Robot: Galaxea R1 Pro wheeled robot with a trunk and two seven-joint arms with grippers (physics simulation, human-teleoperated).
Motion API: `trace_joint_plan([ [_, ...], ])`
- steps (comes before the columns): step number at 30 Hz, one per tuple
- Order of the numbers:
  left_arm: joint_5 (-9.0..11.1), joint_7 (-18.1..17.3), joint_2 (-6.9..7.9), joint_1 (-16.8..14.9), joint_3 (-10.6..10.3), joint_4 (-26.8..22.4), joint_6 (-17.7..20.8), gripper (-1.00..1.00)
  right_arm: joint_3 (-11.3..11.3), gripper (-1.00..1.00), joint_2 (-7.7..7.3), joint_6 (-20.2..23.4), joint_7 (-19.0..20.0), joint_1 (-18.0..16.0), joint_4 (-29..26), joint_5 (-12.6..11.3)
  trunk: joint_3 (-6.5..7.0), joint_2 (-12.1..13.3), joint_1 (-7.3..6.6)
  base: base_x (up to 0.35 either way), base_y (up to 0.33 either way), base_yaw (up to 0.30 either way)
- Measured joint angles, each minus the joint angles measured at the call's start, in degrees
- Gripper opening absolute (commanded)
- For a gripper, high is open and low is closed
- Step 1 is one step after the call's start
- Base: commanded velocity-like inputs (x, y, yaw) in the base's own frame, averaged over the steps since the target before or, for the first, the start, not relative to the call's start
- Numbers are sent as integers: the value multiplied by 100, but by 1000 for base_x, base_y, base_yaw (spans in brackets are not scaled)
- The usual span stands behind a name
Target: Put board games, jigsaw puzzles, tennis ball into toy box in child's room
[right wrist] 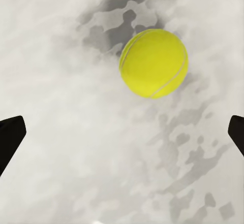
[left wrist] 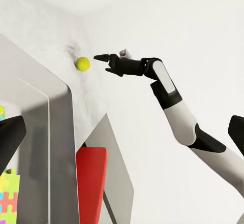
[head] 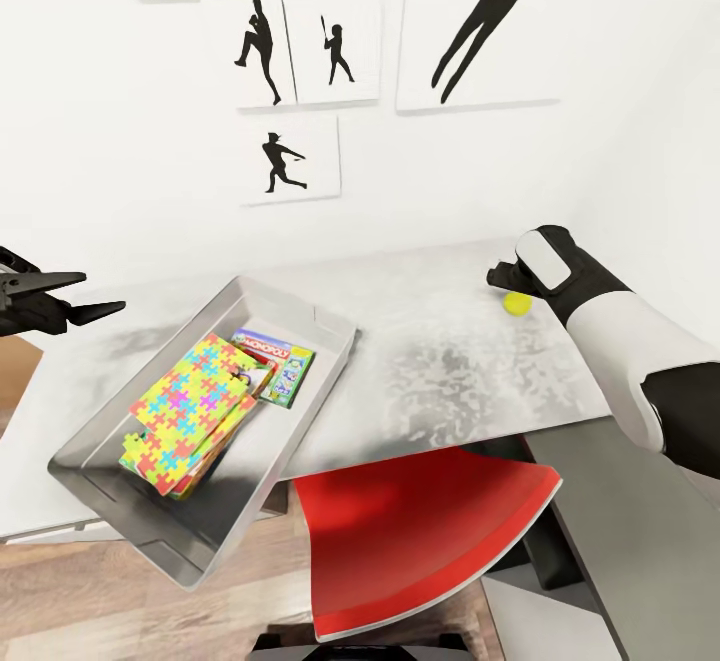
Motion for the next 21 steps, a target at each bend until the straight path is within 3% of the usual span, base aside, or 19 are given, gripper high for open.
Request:
trace_joint_plan([
  [10,-5,0,0,0,0,0,0,100,3,100,-1,-105,0,0,0,2,0,0,0,0,-3,0],
  [21,-6,0,0,1,0,0,-4,100,7,100,-13,-552,11,0,0,-4,0,0,0,0,-155,0],
])
